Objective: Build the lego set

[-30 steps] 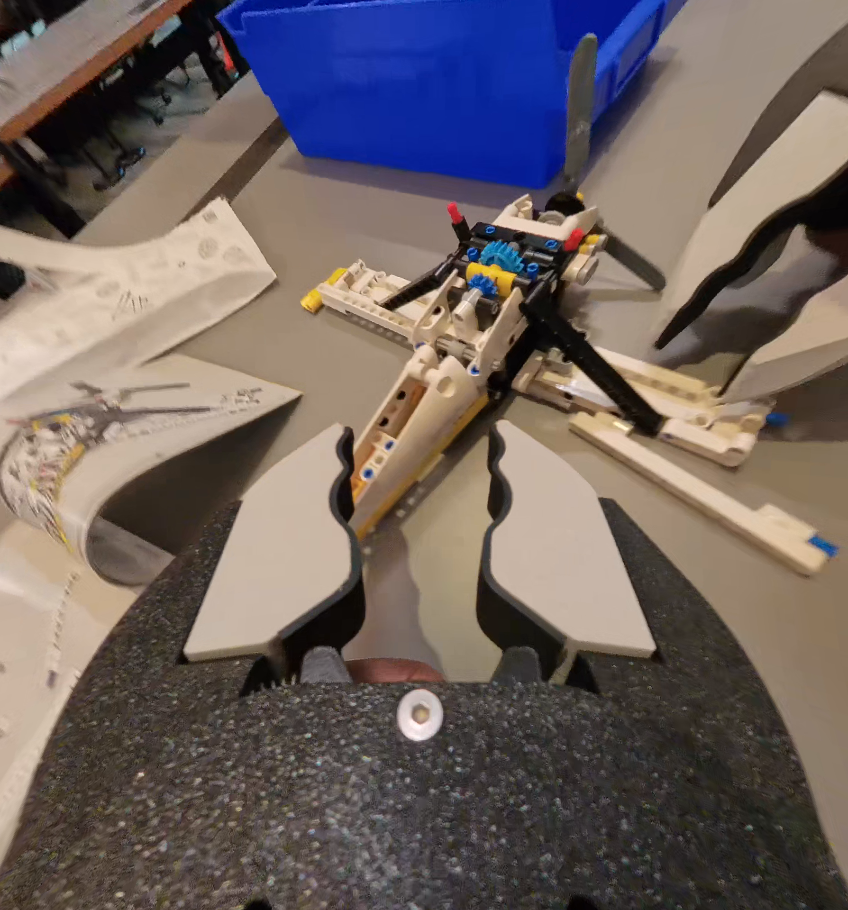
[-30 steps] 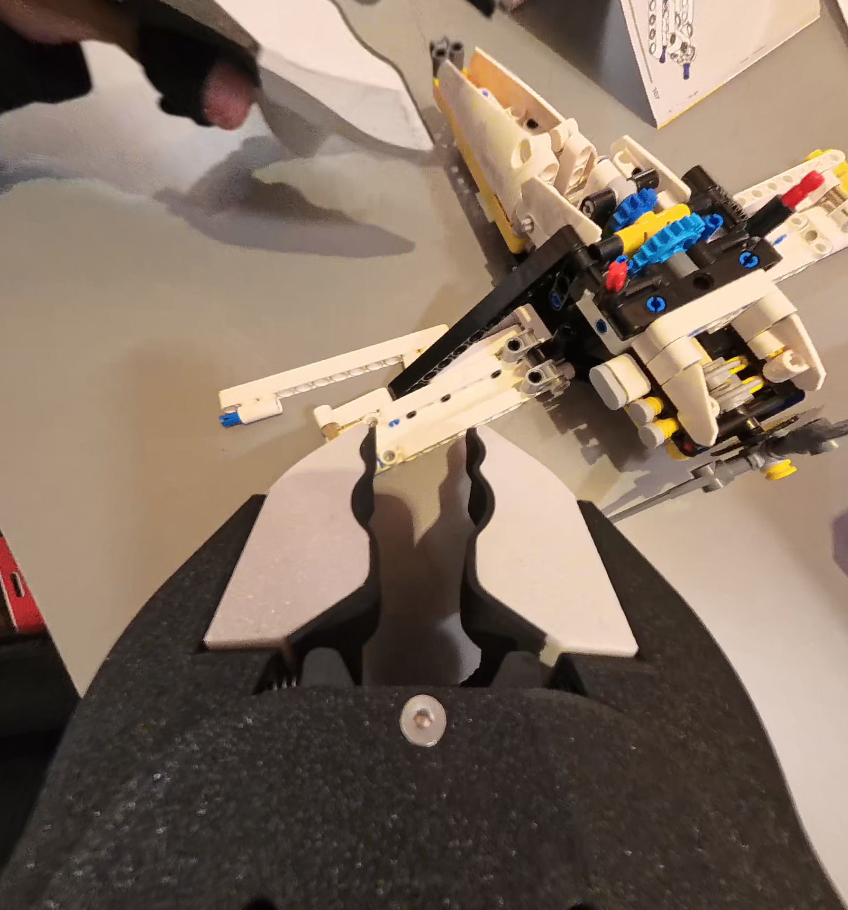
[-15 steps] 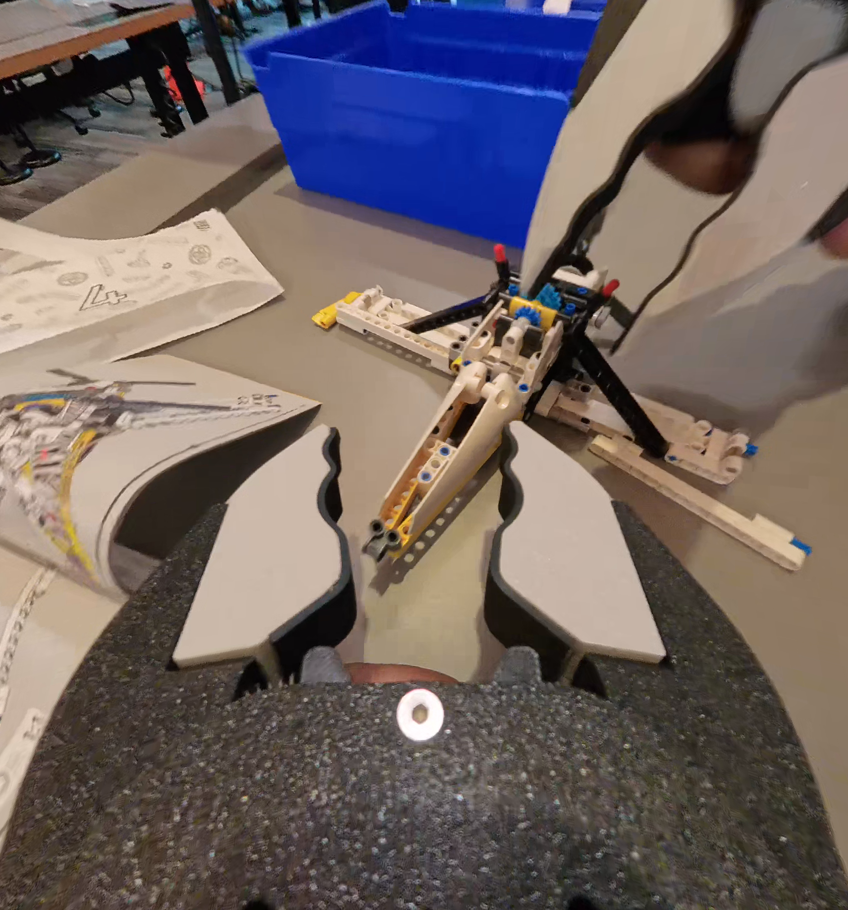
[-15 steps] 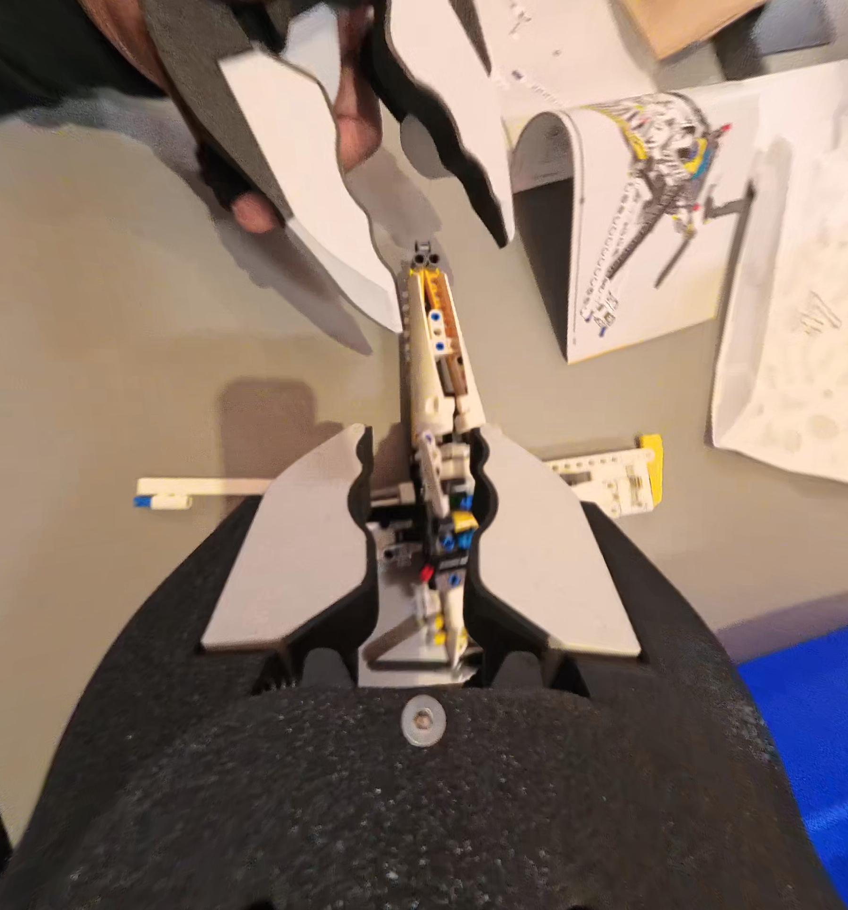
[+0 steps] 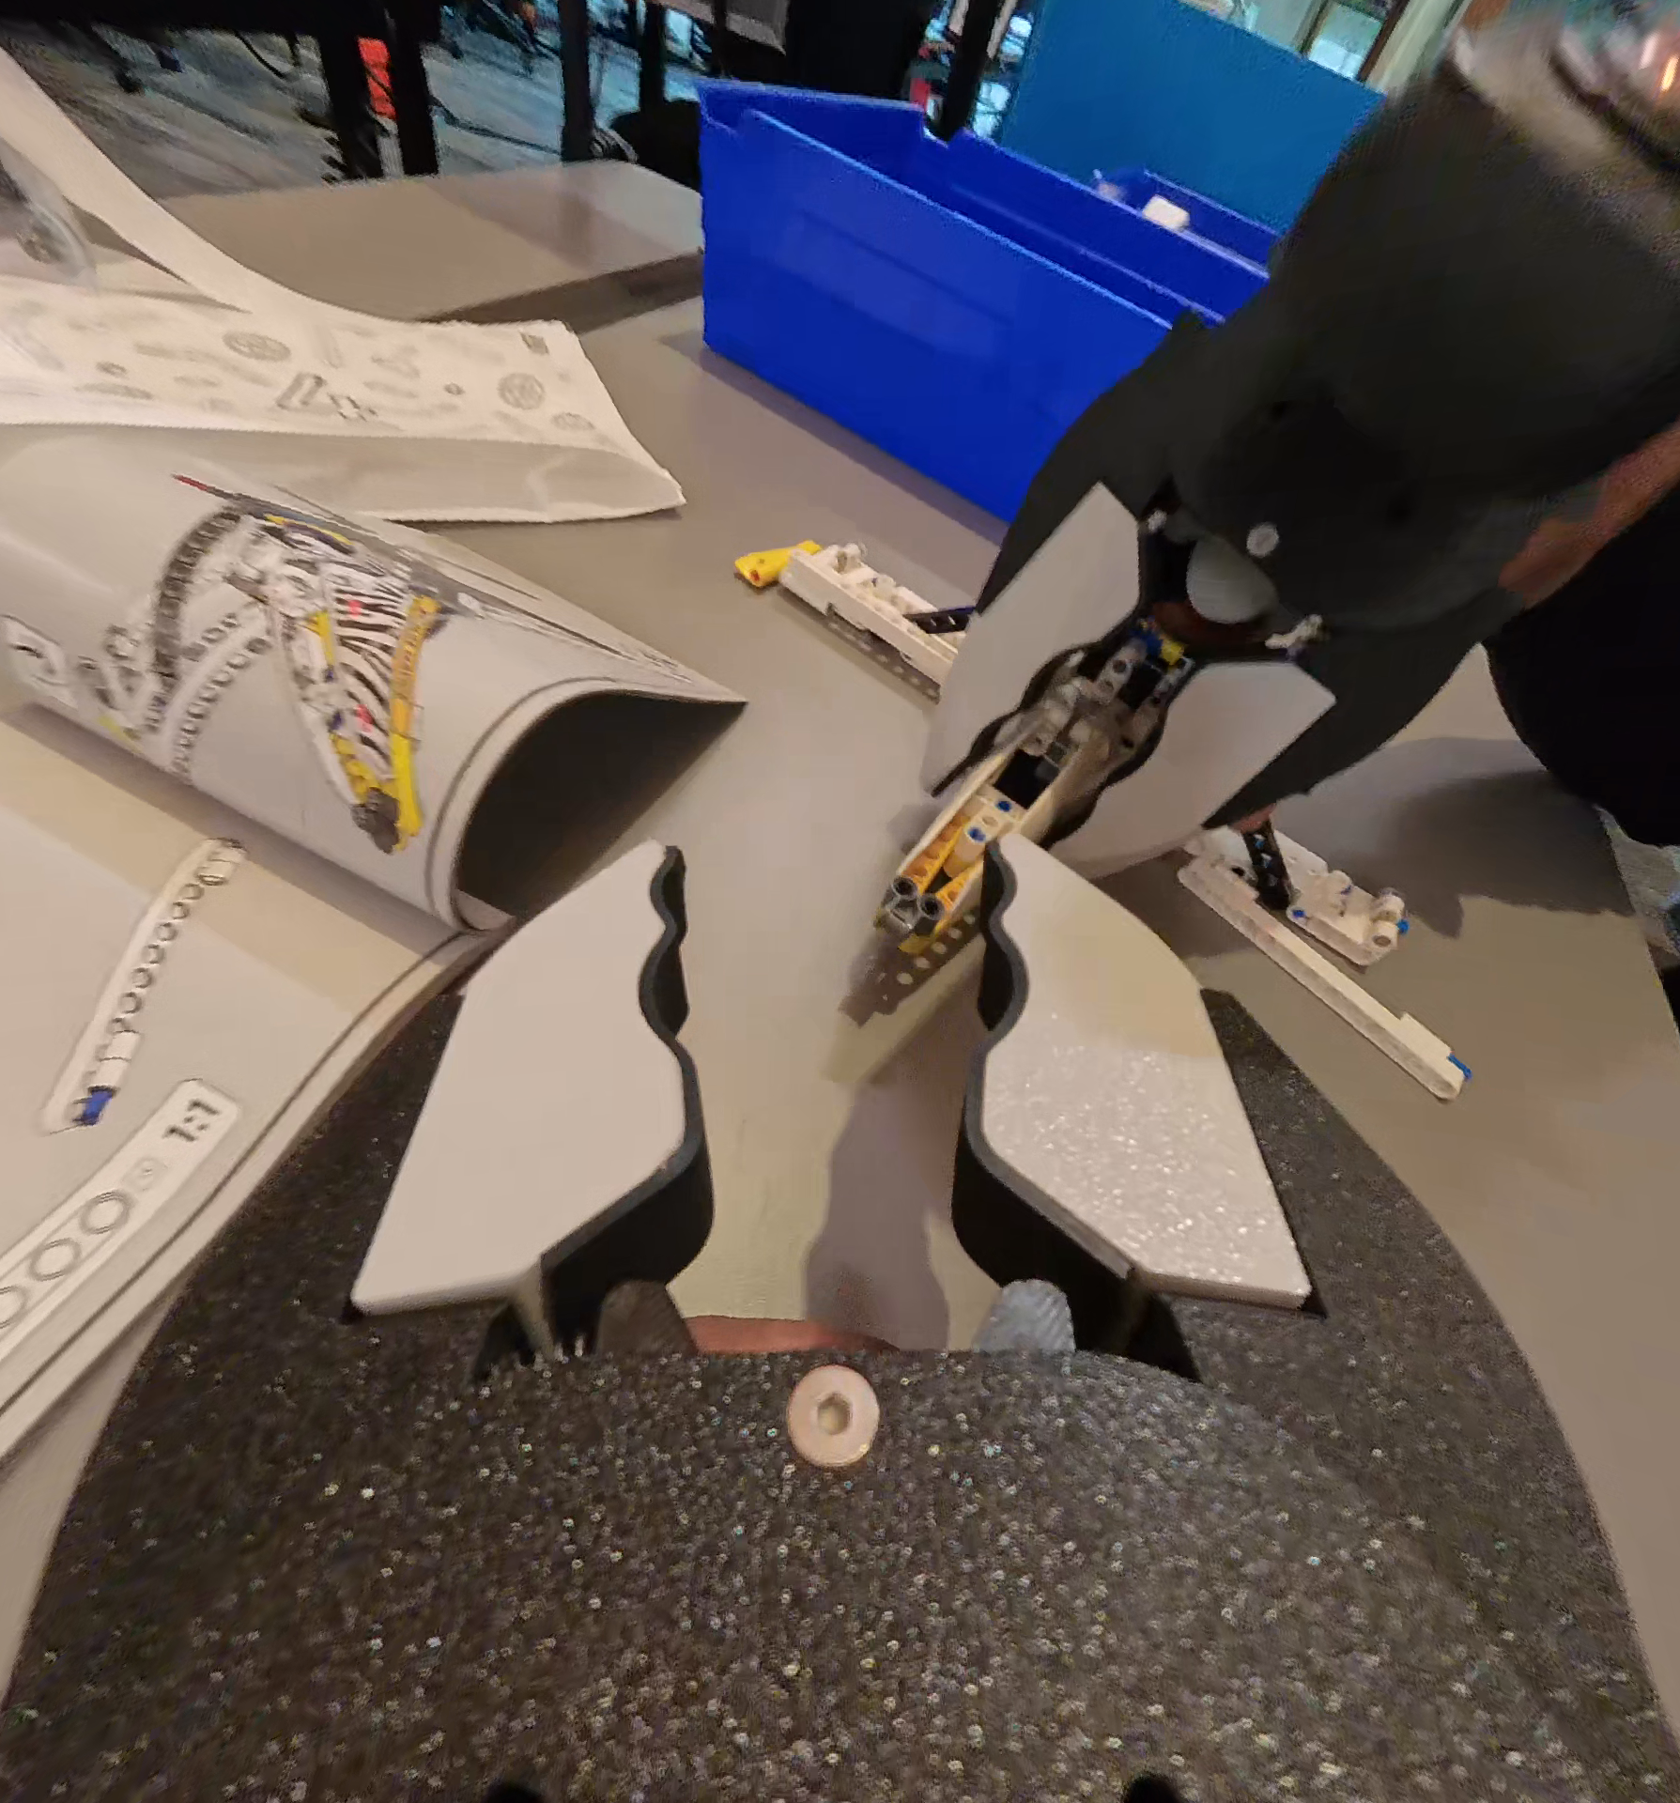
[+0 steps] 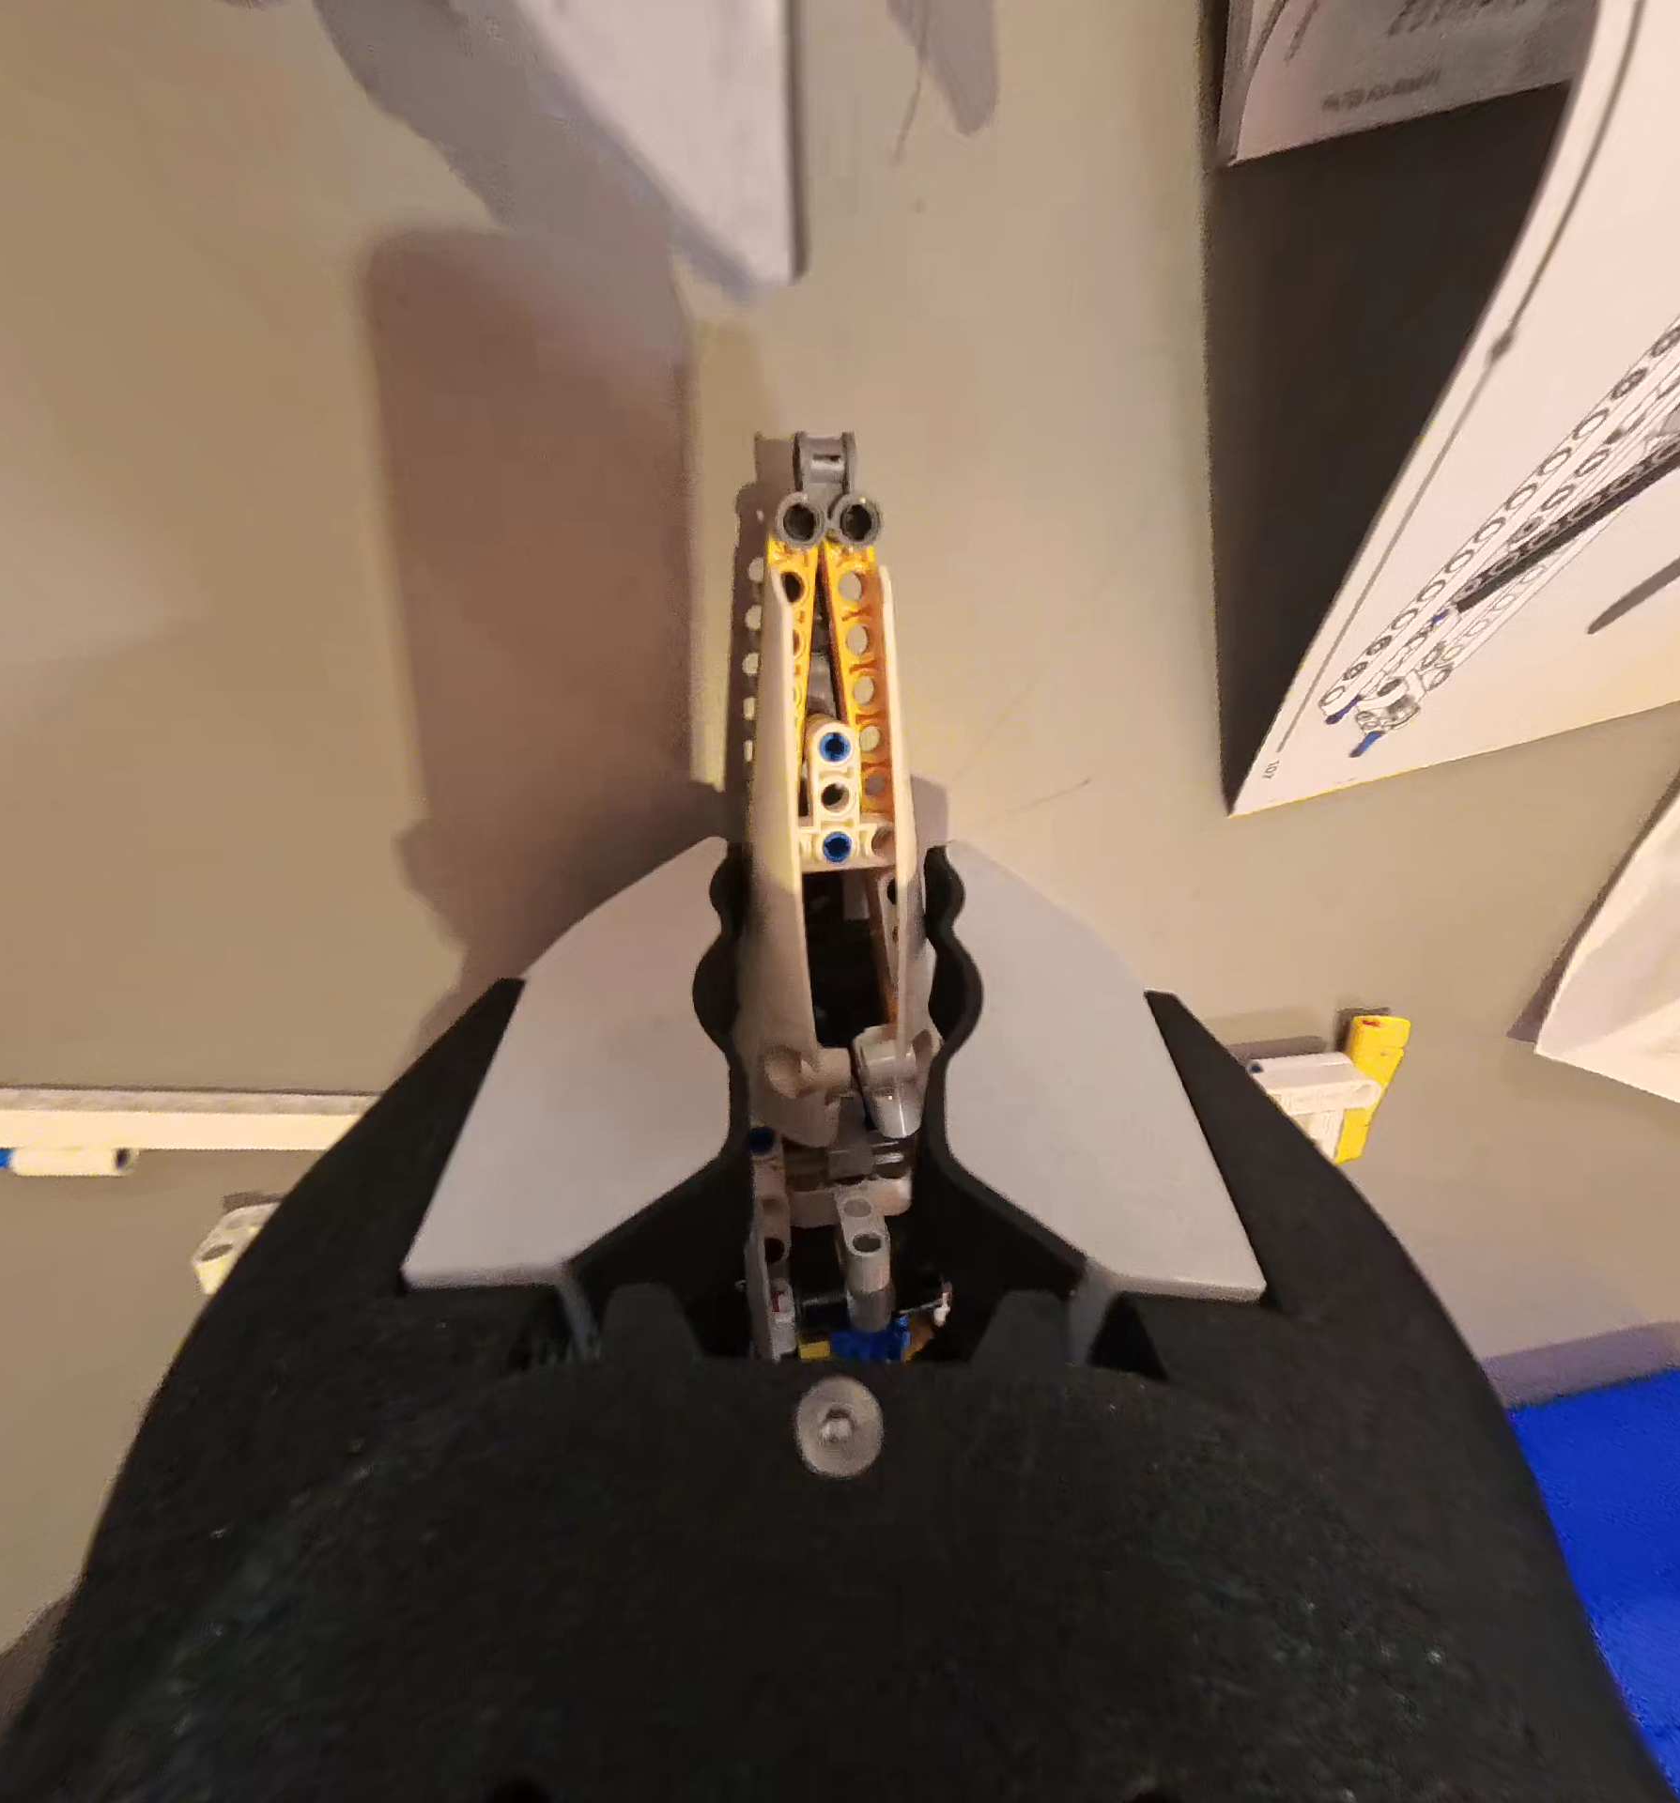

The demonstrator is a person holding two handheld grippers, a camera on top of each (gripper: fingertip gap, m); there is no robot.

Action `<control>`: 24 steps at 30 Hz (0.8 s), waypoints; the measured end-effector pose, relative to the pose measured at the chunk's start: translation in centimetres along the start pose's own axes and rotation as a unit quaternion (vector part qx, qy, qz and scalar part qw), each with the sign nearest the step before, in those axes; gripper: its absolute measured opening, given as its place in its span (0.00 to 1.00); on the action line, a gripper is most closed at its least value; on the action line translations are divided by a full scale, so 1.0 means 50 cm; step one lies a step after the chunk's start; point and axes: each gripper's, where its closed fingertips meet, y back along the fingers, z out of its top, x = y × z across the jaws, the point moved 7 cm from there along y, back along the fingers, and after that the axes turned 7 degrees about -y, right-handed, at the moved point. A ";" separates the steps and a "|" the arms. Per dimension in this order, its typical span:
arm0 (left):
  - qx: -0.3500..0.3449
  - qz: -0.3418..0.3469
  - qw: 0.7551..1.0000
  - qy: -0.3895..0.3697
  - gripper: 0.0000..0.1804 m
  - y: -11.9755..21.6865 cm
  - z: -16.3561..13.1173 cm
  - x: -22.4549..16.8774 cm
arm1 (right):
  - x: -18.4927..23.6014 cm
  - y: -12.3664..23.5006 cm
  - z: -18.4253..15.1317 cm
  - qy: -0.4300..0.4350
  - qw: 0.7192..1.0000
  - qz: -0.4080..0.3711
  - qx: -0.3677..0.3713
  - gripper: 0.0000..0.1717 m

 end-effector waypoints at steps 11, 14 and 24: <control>-0.048 -0.068 0.996 0.020 0.32 -0.047 0.016 -0.056 | -0.037 0.114 -0.031 -0.067 0.980 0.037 -0.185 0.20; -0.075 -0.085 0.993 0.010 0.32 -0.075 0.031 -0.084 | -0.036 0.140 -0.047 -0.059 0.971 0.045 -0.228 0.20; -0.176 -0.112 0.974 -0.091 0.33 -0.150 0.080 -0.159 | -0.033 0.198 -0.082 -0.050 0.926 0.107 -0.358 0.18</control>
